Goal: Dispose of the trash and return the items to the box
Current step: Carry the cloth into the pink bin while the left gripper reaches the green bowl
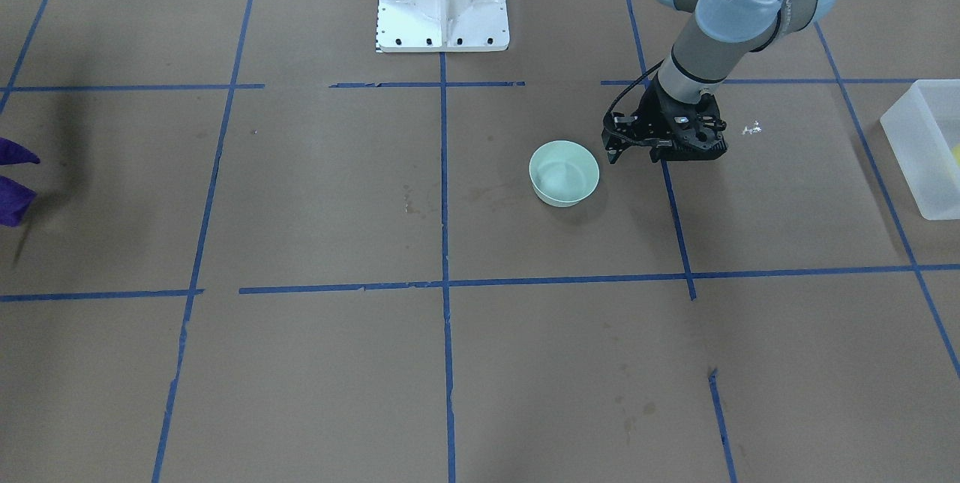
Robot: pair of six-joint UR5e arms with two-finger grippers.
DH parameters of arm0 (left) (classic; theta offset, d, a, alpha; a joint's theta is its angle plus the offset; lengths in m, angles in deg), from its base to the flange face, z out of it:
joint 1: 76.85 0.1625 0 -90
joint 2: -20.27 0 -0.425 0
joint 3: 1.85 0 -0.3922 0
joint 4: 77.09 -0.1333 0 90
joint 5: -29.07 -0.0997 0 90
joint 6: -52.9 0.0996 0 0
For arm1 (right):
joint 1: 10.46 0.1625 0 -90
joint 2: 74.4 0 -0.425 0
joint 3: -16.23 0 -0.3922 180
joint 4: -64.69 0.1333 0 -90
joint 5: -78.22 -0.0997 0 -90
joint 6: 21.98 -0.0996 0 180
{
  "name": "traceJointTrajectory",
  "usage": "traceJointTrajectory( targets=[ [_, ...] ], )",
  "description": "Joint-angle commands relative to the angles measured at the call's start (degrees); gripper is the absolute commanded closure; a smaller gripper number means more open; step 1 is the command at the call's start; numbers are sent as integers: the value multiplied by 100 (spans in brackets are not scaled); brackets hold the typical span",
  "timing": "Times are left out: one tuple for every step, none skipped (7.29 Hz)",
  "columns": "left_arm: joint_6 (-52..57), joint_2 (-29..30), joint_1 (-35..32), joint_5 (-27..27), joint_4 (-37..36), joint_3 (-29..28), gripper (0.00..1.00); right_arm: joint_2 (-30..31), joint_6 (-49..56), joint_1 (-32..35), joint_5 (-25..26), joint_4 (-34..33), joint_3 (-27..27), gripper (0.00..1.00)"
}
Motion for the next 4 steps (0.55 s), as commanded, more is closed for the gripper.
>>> traceJointTrajectory(
  targets=[
    [-93, 180, 33, -12, 0, -211, 24, -214, 1327, 971, 19, -895, 18, 100],
    [-110, 268, 33, -12, 0, -255, 24, -233, 1993, 1410, 115, -1230, 114, 100],
    [-110, 286, 33, -12, 0, -290, 24, -234, 2583, 1884, 177, -1442, 237, 100],
    [-110, 295, 33, -12, 0, -343, 24, -225, 3145, 2333, 343, -1618, 273, 100]
  ],
)
